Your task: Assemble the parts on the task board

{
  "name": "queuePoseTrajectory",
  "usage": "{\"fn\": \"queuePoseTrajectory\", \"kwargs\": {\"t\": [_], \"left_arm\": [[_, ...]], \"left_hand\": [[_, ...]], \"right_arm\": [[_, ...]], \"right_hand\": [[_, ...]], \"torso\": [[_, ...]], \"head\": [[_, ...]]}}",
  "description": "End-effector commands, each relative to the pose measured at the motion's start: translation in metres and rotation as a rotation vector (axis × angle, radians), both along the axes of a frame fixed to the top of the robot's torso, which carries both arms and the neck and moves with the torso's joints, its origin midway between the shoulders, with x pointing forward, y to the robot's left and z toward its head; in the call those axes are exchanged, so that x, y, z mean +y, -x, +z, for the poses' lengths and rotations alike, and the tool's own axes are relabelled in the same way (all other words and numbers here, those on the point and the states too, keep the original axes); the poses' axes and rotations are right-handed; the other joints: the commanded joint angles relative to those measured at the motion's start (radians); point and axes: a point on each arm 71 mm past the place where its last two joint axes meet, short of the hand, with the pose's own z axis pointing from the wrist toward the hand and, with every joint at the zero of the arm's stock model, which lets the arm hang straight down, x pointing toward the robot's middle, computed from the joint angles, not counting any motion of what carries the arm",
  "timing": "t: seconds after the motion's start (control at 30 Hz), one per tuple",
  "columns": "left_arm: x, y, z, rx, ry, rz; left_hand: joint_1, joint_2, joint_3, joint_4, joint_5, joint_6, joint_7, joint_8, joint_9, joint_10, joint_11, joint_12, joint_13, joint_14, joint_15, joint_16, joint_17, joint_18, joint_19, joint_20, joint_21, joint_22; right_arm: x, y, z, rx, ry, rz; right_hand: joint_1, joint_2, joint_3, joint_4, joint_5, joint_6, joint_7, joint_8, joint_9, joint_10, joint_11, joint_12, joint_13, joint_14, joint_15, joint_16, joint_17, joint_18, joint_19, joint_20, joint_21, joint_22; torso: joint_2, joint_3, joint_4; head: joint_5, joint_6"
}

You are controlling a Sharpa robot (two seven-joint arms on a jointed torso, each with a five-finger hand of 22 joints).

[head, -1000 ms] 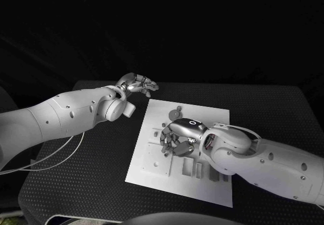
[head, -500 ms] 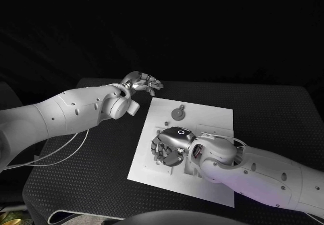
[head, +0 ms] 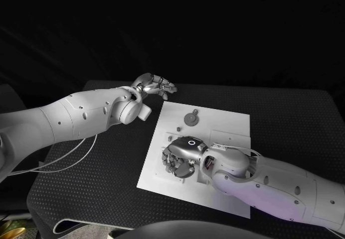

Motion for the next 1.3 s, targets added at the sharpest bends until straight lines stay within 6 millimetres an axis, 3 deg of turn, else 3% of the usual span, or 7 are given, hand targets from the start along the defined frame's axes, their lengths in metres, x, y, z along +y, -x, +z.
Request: {"fn": "queuePoseTrajectory", "kwargs": {"t": [0.03,0.6,1.3], "left_arm": [[-0.0032,0.0000,0.0012,0.000,0.011,-0.016],[-0.0023,-0.0002,0.0010,0.001,0.010,-0.015],[-0.0015,-0.0004,0.0008,0.003,0.009,-0.014]], "left_hand": [[0.002,0.003,-0.001,0.007,-0.005,-0.004,0.000,0.003,-0.002,-0.006,0.005,0.002,-0.002,-0.009,0.000,-0.001,0.001,0.004,0.009,0.001,-0.003,0.001],[0.001,0.004,-0.001,0.008,-0.005,-0.005,0.000,0.003,-0.002,-0.006,0.005,0.002,-0.003,-0.010,0.000,-0.001,0.002,0.004,0.010,0.001,-0.004,0.002],[0.001,0.004,-0.001,0.009,-0.005,-0.005,0.000,0.004,-0.002,-0.007,0.005,0.001,-0.004,-0.010,0.000,-0.002,0.003,0.004,0.010,0.001,-0.005,0.003]], "right_arm": [[0.0006,0.0011,-0.0027,-0.016,0.020,0.009],[-0.0045,-0.0014,-0.0061,-0.016,0.038,-0.002],[-0.0052,-0.0013,-0.0051,-0.052,0.043,-0.007]], "right_hand": [[-0.001,0.009,0.001,-0.007,-0.002,0.006,-0.002,0.003,0.045,-0.003,0.002,0.002,0.001,0.002,-0.008,0.005,-0.001,0.014,-0.007,-0.002,0.004,0.025],[-0.003,0.010,0.002,-0.009,-0.002,0.007,-0.002,0.003,0.047,-0.003,0.002,0.002,0.004,0.002,-0.008,0.006,-0.002,0.014,-0.007,-0.002,0.006,0.025],[-0.004,0.010,0.003,-0.011,-0.002,0.008,-0.003,0.003,0.049,-0.002,0.001,0.003,0.009,0.004,-0.009,0.008,-0.003,0.014,-0.007,-0.003,0.010,0.024]], "torso": [[0.000,0.0004,-0.0009],[-0.001,0.0018,-0.0026],[-0.001,0.0007,-0.0021]], "head": [[0.002,-0.004],[0.003,-0.007],[0.000,-0.006]]}}
